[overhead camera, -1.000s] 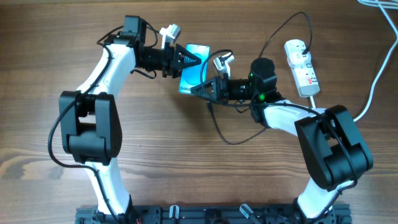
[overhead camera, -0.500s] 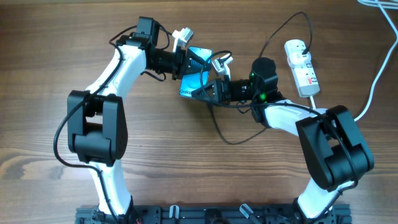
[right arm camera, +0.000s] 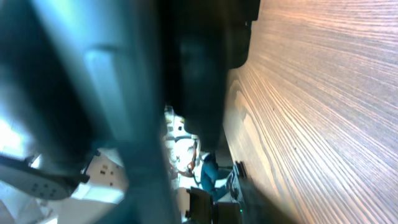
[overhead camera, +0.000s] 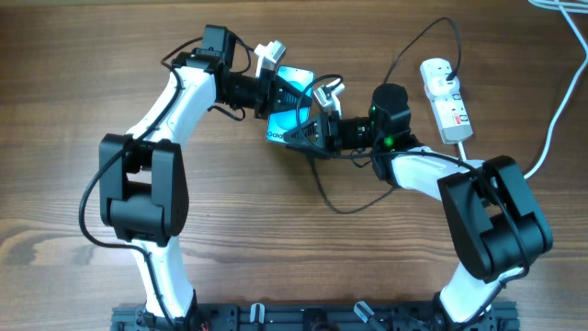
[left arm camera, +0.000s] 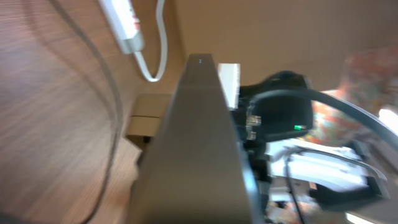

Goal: Plug charger to phone and switch on socket

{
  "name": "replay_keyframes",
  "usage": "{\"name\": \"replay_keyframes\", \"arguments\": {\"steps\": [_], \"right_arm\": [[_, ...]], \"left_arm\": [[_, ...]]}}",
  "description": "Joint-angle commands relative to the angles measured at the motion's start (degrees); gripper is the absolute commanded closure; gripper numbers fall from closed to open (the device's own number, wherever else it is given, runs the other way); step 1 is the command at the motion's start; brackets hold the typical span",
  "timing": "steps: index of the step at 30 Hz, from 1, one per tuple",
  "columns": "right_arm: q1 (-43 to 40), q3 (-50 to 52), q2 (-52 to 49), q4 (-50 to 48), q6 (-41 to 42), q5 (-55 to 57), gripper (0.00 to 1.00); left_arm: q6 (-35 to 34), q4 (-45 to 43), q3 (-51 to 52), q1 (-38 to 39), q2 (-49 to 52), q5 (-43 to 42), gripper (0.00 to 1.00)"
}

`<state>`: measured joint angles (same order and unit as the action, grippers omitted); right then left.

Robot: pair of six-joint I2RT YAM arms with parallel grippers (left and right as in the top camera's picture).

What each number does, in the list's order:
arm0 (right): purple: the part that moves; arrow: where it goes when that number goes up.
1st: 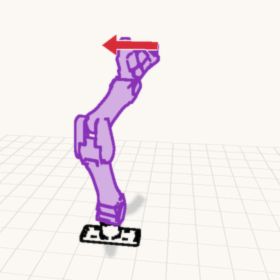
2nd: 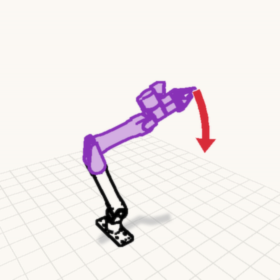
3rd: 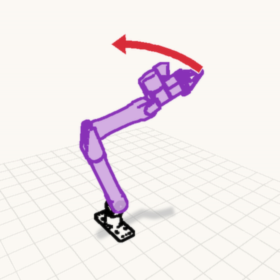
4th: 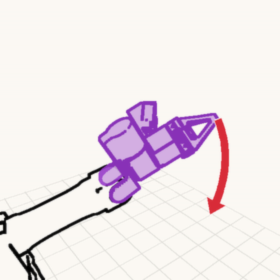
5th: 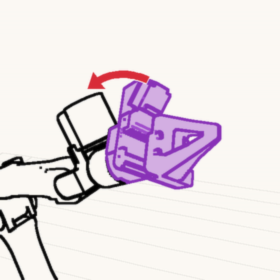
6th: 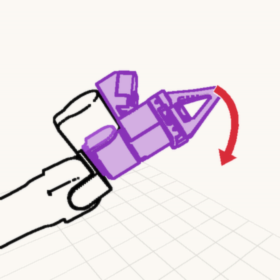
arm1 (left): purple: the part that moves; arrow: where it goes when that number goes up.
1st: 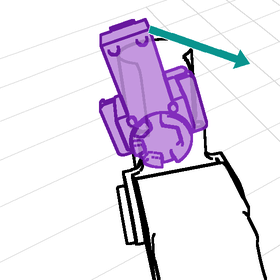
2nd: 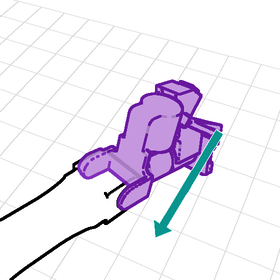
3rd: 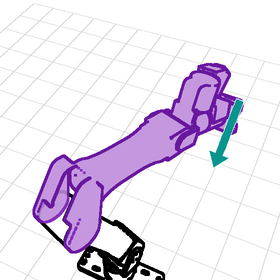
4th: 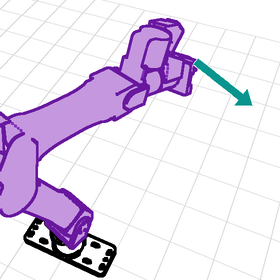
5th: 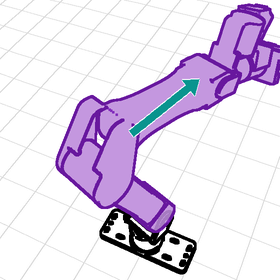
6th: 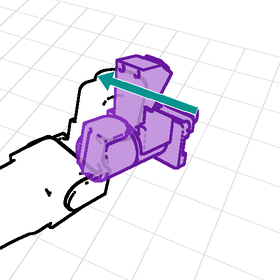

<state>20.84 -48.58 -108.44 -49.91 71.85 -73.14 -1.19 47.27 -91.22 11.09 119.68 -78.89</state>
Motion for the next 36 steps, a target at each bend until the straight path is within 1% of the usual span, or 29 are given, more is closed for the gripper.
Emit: {"name": "replay_keyframes", "arguments": {"steps": [1, 3, 5, 6, 8, 9, 11, 13, 14, 16, 17, 19, 20, 22, 24, 29, 36], "right_arm": [[0.6, 0.3, -0.7, -0.7, -1.4, -0.2, 0.29], [-0.1, 0.3, -0.7, -0.6, -2.7, -0.2, 0.29], [-0.4, 0.3, -0.7, -0.7, -3.5, -0.2, 0.38], [-0.3, 0.3, -0.7, -0.7, -4.2, -0.2, 0.44], [-0.3, 0.3, -0.7, -0.6, -4.3, -0.3, 0.5], [-0.3, 0.3, -0.7, -0.6, -4.3, -0.3, 0.5], [-0.3, 0.3, -0.7, -0.6, -4.0, -0.3, 0.51], [-0.2, 0.3, -0.7, -0.6, -3.1, -0.5, 0.61], [-0.1, 0.3, -0.7, -0.6, -2.6, -0.7, 0.71], [-0.1, 0.3, -0.7, -0.6, -2.4, -0.7, 0.8], [-0.1, 0.3, -0.7, -0.6, -2.5, -0.7, 0.82], [-0.1, 0.3, -0.7, -0.6, -2.7, -0.7, 0.96], [-0.1, 0.3, -0.7, -0.5, -2.7, -0.7, 0.96], [-0.2, 0.3, -0.7, -0.4, -2.9, -1.6, 0.96], [-0.3, 0.3, -0.7, -0.4, -2.9, -1.9, 0.96], [-1.4, 0.3, -0.7, -0.2, -2.6, -3.6, 0.96], [-3.5, 0.3, -0.7, 0.2, 1.9, -4.1, 0.96]], "left_arm": [[-1.0, 1.0, -0.7, 1.0, -1.8, 13.0, 0.96], [-1.2, 2.8, -0.7, 0.2, -1.8, 18.7, 0.96], [-1.2, 5.0, -0.7, -0.4, -1.8, 19.4, 0.96], [-1.2, 6.3, -0.7, -0.6, -1.8, 18.3, 0.96], [-1.2, 8.1, -0.7, -0.7, -1.8, 14.3, 0.96], [-1.2, 8.7, -0.7, -0.7, -1.8, 11.1, 0.96], [-1.2, 8.7, -0.7, -0.7, -1.8, 7.7, 0.96], [-1.2, 8.7, -0.7, -0.7, -1.8, 5.4, 0.96], [-1.2, 8.7, -0.7, -0.7, -1.8, 5.4, 0.96], [-1.5, 8.7, -0.7, -0.7, -1.8, 5.4, 0.96], [-2.4, 8.7, -0.7, -0.7, -1.8, 5.4, 0.96], [-2.5, 8.7, -0.7, -0.7, -1.8, 4.7, 0.96], [-2.5, 8.7, -0.7, -0.7, -1.8, 4.7, 0.94], [-2.5, 9.1, -0.7, -0.7, -1.8, 4.7, 0.81], [-2.5, 9.6, -0.7, -0.7, -1.8, 4.8, 0.77], [-2.4, 10.9, -0.7, -0.7, -1.8, 4.8, 0.77], [-2.0, 11.3, -0.7, -1.2, -1.8, 5.0, 0.77]]}}
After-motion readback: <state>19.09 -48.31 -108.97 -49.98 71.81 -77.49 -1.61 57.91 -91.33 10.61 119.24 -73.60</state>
